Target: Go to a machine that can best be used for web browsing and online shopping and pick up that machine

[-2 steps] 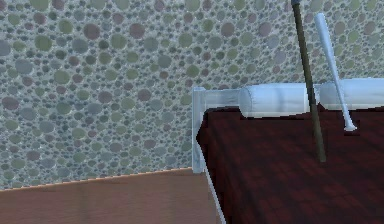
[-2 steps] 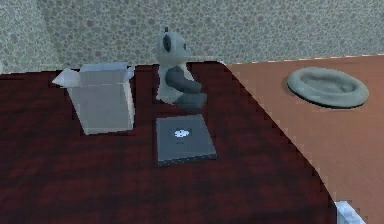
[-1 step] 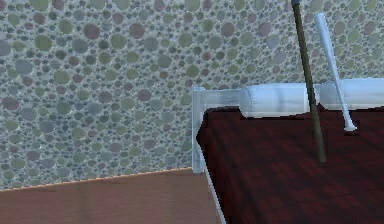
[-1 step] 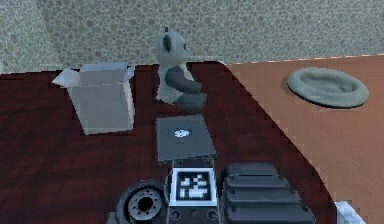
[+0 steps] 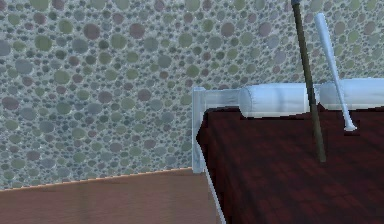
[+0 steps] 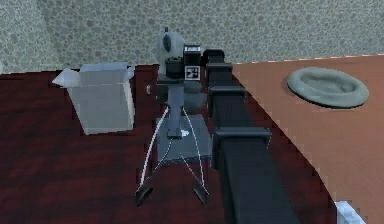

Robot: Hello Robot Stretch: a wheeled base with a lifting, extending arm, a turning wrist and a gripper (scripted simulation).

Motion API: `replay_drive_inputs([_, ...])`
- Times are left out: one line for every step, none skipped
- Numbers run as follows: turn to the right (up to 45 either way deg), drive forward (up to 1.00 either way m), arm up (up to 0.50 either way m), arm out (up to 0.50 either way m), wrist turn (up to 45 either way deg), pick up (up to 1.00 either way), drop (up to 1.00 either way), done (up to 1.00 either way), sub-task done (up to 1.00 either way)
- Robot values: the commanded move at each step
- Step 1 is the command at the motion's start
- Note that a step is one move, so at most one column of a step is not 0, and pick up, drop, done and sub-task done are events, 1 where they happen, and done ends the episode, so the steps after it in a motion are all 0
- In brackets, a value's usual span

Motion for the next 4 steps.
replay_drive_inputs([0.0, 0.0, 0.0, 0.0, 45.0, 0.0, 0.0, 0.0, 0.0])
replay_drive_inputs([0.0, 0.0, 0.0, 0.0, 45.0, 0.0, 0.0, 0.0, 0.0])
replay_drive_inputs([0.0, 0.0, 0.0, 0.0, 45.0, 0.0, 0.0, 0.0, 0.0])
replay_drive_inputs([0.0, 0.0, 0.0, 0.0, 9.0, 0.0, 0.0, 0.0, 0.0])
